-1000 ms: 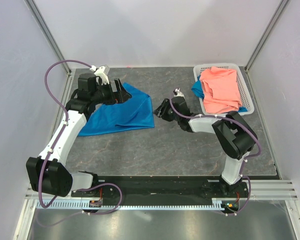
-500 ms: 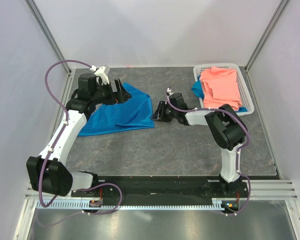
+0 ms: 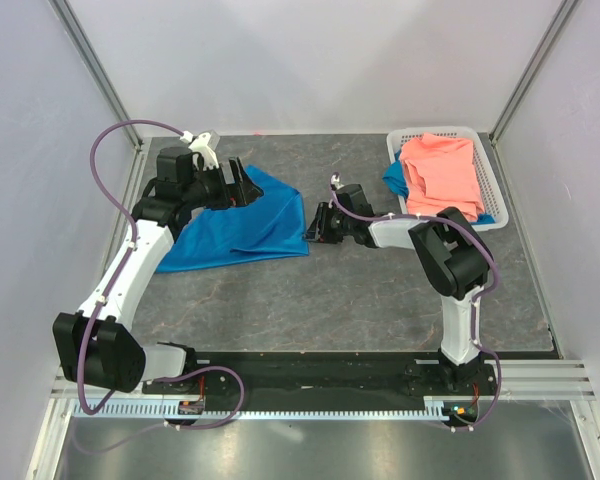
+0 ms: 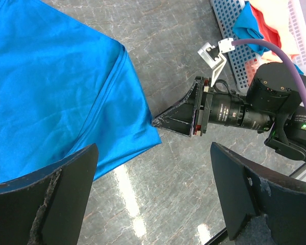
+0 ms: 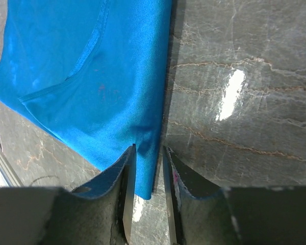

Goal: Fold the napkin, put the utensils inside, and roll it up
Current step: Fold the napkin

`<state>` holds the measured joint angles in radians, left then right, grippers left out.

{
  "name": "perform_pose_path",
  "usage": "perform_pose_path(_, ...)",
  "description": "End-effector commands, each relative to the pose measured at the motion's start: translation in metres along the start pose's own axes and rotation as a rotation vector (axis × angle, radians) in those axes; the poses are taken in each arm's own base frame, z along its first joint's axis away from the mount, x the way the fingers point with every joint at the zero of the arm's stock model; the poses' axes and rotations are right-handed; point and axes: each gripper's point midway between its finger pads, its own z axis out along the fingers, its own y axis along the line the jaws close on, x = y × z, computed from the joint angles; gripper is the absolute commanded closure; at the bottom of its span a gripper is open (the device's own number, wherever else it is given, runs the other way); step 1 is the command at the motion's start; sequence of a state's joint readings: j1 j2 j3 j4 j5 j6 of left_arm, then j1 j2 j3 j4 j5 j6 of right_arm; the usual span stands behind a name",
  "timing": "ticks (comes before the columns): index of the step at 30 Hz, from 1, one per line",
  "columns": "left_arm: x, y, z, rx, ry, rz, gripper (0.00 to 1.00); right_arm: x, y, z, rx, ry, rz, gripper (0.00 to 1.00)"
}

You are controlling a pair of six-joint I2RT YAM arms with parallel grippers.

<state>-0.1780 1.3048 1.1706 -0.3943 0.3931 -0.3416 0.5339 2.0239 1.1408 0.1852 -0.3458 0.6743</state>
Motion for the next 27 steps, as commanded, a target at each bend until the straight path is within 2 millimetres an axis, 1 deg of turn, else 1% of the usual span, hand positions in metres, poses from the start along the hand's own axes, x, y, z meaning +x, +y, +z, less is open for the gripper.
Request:
perform_pose_path(1,-0.008,0.002,-0.001,-0.008,-0.036,0.008,0.02,0.002,-0.008,0.007,0.040,0.018,-0.023,0.65)
perform_pose_path(6,-0.009,0.001,-0.002,-0.006,-0.040,0.009,0.02,0.006,-0.005,0.011,0.028,0.035,-0.023,0.66)
perform_pose_path(9,-0.009,0.000,-0.002,-0.004,-0.039,0.010,0.02,0.008,-0.008,0.013,0.040,0.040,-0.020,0.66)
perform_pose_path(12,-0.009,0.000,-0.002,-0.002,-0.040,0.011,0.02,0.011,-0.010,0.015,0.041,0.053,-0.010,0.69)
perform_pose_path(13,-0.009,0.000,-0.002,-0.001,-0.041,0.010,0.02,0.012,-0.011,0.016,0.044,0.054,-0.006,0.73)
perform_pose_path(15,-0.009,0.000,-0.001,-0.001,-0.038,0.009,0.02,0.015,-0.017,0.017,0.064,0.060,0.005,0.78)
perform_pose_path(16,-0.009,0.000,-0.001,-0.001,-0.038,0.009,0.02,0.014,-0.018,0.017,0.074,0.055,0.006,0.84)
perform_pose_path(18,-0.009,0.000,-0.001,-0.001,-0.038,0.007,0.02,0.016,-0.021,0.018,0.085,0.058,0.020,0.91)
perform_pose_path(19,-0.009,0.000,-0.001,0.001,-0.038,0.007,0.02,0.016,-0.021,0.018,0.089,0.058,0.024,0.98)
perform_pose_path(20,-0.009,0.000,0.000,0.001,-0.038,0.007,0.02,0.017,-0.022,0.019,0.091,0.059,0.033,1.00)
perform_pose_path(25,-0.007,0.000,0.000,0.002,-0.033,0.004,0.02,0.017,-0.021,0.019,0.091,0.055,0.057,1.00)
perform_pose_path(27,-0.007,-0.001,-0.001,0.005,-0.033,0.005,0.02,0.013,-0.021,0.017,0.097,0.038,0.066,1.00)
